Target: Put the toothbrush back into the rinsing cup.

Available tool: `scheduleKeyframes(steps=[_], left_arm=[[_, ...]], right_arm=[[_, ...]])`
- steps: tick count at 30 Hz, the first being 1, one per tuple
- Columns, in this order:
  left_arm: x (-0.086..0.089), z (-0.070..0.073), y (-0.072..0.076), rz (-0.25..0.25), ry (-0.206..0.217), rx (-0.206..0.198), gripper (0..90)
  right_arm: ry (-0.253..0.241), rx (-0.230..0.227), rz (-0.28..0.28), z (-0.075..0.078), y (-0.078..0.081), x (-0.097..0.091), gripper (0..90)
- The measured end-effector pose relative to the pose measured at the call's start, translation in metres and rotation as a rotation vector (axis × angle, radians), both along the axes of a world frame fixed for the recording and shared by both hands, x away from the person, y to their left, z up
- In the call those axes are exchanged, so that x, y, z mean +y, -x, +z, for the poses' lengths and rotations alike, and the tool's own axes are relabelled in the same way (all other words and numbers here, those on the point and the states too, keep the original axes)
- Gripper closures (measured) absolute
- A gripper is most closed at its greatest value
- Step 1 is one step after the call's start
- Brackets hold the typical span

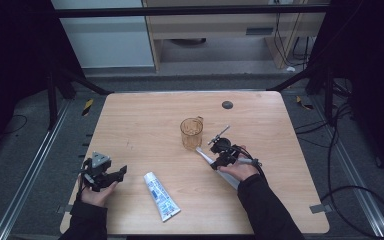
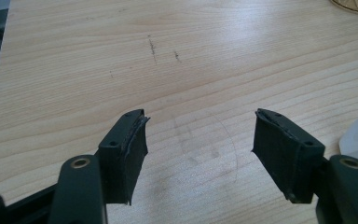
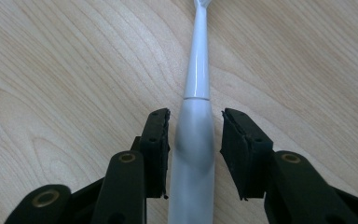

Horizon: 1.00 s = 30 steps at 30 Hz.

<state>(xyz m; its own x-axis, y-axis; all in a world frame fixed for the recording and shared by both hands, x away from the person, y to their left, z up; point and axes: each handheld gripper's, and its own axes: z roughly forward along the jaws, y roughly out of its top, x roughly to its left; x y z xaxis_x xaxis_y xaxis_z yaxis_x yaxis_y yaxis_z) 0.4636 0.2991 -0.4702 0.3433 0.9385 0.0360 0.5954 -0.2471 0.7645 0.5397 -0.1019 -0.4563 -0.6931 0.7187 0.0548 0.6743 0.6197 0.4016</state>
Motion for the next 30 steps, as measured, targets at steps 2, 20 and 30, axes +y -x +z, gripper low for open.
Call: scheduleKeyframes(steps=[2,20,30], left_arm=[[0.0,0.0,0.0,0.0,0.001,0.0,33.8],[0.0,0.0,0.0,-0.001,0.001,0.0,33.9],[0.0,0.0,0.0,0.0,0.001,0.0,33.9]], right_arm=[[0.009,0.005,0.002,-0.002,0.0,0.0,61.5],[0.033,0.041,0.0,-0.014,-0.003,0.003,65.9],[0.027,0.051,-0.02,-0.012,-0.002,0.003,67.3]])
